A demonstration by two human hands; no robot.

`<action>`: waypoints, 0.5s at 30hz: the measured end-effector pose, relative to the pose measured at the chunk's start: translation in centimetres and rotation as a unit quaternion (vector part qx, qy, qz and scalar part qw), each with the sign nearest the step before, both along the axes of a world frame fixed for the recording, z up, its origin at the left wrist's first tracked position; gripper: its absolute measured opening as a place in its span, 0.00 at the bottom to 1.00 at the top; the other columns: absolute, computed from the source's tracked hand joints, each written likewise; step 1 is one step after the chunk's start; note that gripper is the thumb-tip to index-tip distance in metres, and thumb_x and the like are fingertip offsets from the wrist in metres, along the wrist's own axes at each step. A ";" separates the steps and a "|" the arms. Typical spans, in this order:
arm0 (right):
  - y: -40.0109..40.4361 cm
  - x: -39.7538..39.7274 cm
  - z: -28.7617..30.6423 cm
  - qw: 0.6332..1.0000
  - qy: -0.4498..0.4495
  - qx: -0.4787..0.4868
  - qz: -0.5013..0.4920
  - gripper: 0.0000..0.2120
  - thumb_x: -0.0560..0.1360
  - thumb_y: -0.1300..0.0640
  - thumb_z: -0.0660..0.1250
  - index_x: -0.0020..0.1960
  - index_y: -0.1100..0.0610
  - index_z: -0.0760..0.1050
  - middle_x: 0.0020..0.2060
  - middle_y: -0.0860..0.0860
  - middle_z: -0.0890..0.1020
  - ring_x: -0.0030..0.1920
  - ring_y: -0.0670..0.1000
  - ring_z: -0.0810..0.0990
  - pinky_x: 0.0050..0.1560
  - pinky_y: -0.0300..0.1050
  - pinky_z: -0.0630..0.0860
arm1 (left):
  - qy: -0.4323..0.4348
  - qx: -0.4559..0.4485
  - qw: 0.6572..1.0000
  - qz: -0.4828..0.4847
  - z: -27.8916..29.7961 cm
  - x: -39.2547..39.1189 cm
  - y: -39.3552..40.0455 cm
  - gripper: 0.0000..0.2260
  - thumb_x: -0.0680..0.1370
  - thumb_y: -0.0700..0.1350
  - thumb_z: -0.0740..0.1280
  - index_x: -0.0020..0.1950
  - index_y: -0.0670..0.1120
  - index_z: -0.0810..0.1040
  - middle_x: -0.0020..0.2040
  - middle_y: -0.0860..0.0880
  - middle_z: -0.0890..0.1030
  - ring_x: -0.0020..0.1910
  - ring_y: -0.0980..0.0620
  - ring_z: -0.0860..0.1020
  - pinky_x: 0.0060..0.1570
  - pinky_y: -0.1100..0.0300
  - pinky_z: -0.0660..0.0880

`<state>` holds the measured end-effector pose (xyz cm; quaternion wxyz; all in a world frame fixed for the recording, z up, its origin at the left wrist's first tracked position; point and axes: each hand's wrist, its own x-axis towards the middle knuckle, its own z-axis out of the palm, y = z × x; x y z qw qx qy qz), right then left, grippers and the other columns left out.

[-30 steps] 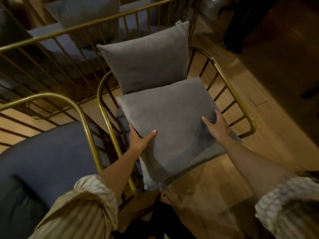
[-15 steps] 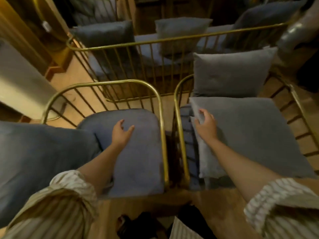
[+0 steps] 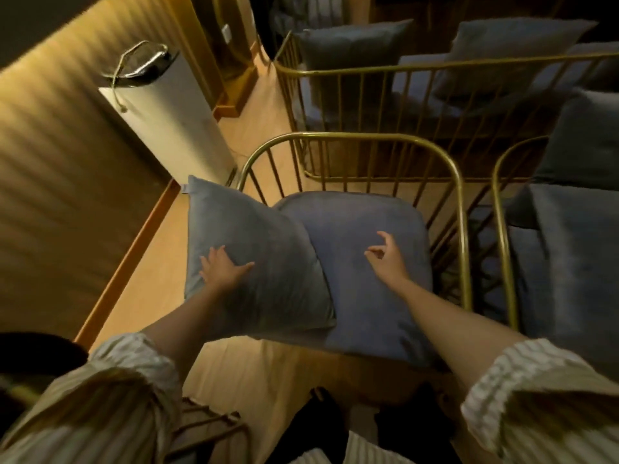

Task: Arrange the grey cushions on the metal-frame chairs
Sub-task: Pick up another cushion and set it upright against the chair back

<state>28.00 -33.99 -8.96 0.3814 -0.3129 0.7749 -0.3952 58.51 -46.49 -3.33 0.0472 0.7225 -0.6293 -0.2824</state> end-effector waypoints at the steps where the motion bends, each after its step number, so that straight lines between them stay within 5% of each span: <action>1: -0.5 1.5 -0.8 1.000 -0.009 0.014 0.007 0.29 0.78 0.62 0.67 0.76 0.57 0.60 0.57 0.60 0.80 0.51 0.52 0.77 0.52 0.50 0.77 | -0.008 0.002 1.000 0.013 -0.3 1.0 -0.4 0.37 0.76 0.53 0.72 0.77 0.39 0.61 0.77 0.37 0.61 0.76 0.37 0.60 0.74 0.42 0.58; 3: -1.3 3.8 -2.4 0.999 -0.029 0.038 0.017 0.31 0.78 0.62 0.68 0.77 0.58 0.59 0.59 0.61 0.79 0.51 0.53 0.77 0.49 0.46 0.74 | -0.014 0.000 0.999 0.048 -0.9 2.1 -0.9 0.37 0.78 0.52 0.69 0.79 0.38 0.55 0.80 0.37 0.55 0.78 0.39 0.56 0.76 0.47 0.56; 7: -3.1 6.6 -5.1 0.993 -0.048 0.095 0.040 0.33 0.77 0.59 0.69 0.77 0.58 0.57 0.63 0.62 0.77 0.60 0.60 0.78 0.59 0.52 0.74 | -0.018 0.026 0.999 0.042 -1.7 2.9 -1.8 0.51 0.74 0.59 0.72 0.81 0.42 0.41 0.82 0.43 0.42 0.81 0.39 0.44 0.78 0.39 0.48; 15: -6.6 8.2 -10.4 0.972 0.012 0.226 0.069 0.39 0.75 0.42 0.69 0.77 0.59 0.58 0.76 0.60 0.65 0.75 0.64 0.62 0.74 0.57 0.59 | 0.021 0.081 0.990 0.116 -5.9 4.8 -6.0 0.60 0.66 0.74 0.67 0.80 0.48 0.35 0.82 0.49 0.36 0.80 0.36 0.38 0.76 0.34 0.44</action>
